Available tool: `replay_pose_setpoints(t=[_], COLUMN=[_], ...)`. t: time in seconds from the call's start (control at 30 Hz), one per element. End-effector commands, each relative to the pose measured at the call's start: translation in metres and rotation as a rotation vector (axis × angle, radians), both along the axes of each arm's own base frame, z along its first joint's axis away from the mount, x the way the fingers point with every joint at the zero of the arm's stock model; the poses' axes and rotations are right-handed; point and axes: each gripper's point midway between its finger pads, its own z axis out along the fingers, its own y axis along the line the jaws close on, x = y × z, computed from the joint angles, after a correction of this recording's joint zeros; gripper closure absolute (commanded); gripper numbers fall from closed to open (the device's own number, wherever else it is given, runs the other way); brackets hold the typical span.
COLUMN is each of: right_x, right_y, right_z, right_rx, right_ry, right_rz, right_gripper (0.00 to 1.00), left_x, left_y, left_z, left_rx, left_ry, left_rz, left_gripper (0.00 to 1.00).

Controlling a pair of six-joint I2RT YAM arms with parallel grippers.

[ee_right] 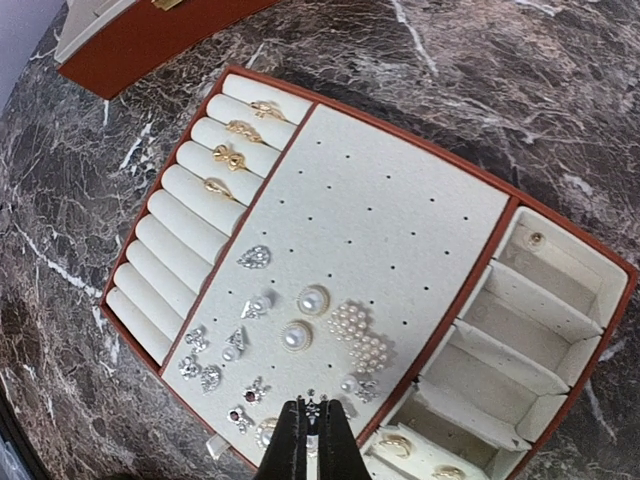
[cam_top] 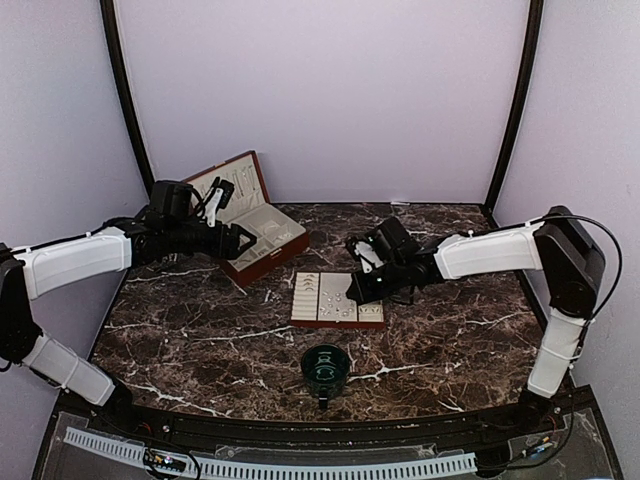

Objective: Organize the mixed jewelry
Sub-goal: Insert the earring into the earring holder.

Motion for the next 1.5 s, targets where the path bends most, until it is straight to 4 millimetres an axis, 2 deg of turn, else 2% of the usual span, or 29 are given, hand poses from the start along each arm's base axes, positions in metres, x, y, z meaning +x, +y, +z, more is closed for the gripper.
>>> replay_pose_setpoints(t=[0.0,0.53,1.13,1.47], right_x=[0.008,0.012,0.015,0.011], right_y=[0.013,0.012,0.015,0.008], right_z=[0.009,-0.006,-0.014,-0.020], right_rx=[0.012,-0.029,-0.027,-0.074], right_ry=[-0.056,-0.071,-0.073,-0.064], right_rz=[0.013,0.009,0.007,0.014], right_gripper=[1.00,1.00,1.00,1.00], left_x=[0.000,0.000,0.000,0.000], left_y=[-0.001,-0.003,-0.004,-0.005], left_z=[0.018,0.013,0.012,0.013], left_rx=[-0.015,-0.018,-0.021,-0.023], left_ry=[-0.028,-0.012,-0.005,-0.007], left_rz=[-0.008,-0.015,-0.020,-0.021], left_gripper=[0.28,0.28,0.28,0.28])
